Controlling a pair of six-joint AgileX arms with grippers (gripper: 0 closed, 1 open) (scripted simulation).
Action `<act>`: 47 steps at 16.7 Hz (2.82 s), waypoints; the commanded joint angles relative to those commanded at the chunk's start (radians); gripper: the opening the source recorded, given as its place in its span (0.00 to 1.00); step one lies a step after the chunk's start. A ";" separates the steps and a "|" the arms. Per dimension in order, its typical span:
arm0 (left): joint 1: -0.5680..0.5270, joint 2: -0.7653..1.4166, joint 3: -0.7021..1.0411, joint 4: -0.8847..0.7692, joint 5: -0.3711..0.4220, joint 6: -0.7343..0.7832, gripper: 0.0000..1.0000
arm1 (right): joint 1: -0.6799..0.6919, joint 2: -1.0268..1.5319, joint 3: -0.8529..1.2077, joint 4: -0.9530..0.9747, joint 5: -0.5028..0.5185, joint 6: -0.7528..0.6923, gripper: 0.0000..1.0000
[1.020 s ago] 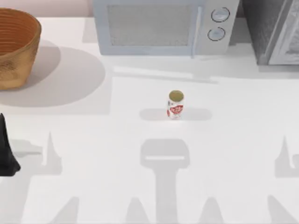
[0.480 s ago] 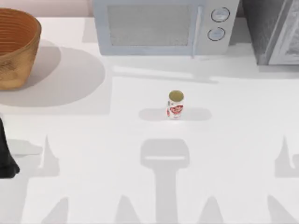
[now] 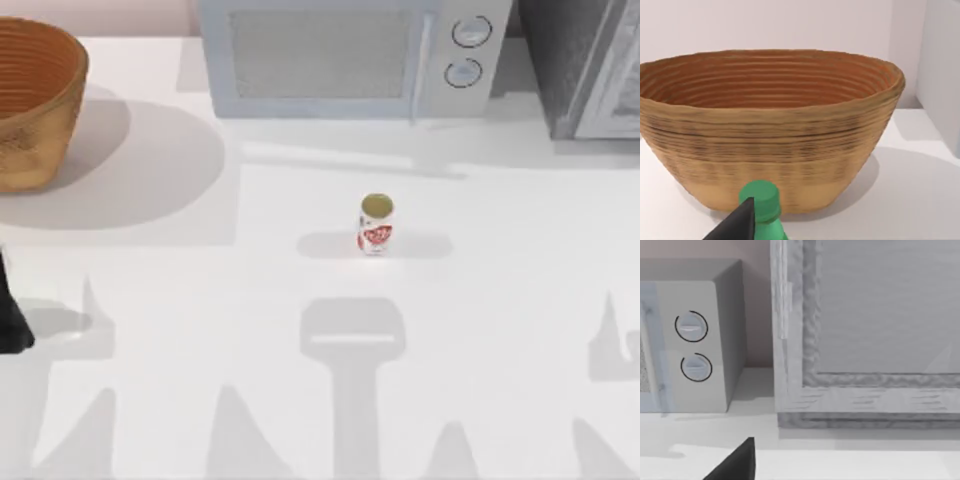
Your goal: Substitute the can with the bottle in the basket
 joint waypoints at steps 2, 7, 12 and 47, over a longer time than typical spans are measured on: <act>0.043 0.176 0.001 0.161 0.049 0.012 1.00 | 0.000 0.000 0.000 0.000 0.000 0.000 1.00; 0.154 0.659 0.006 0.599 0.184 0.046 1.00 | 0.000 0.000 0.000 0.000 0.000 0.000 1.00; 0.256 1.117 0.011 1.000 0.307 0.076 1.00 | 0.000 0.000 0.000 0.000 0.000 0.000 1.00; 0.219 1.615 0.222 1.234 0.267 0.063 0.32 | 0.000 0.000 0.000 0.000 0.000 0.000 1.00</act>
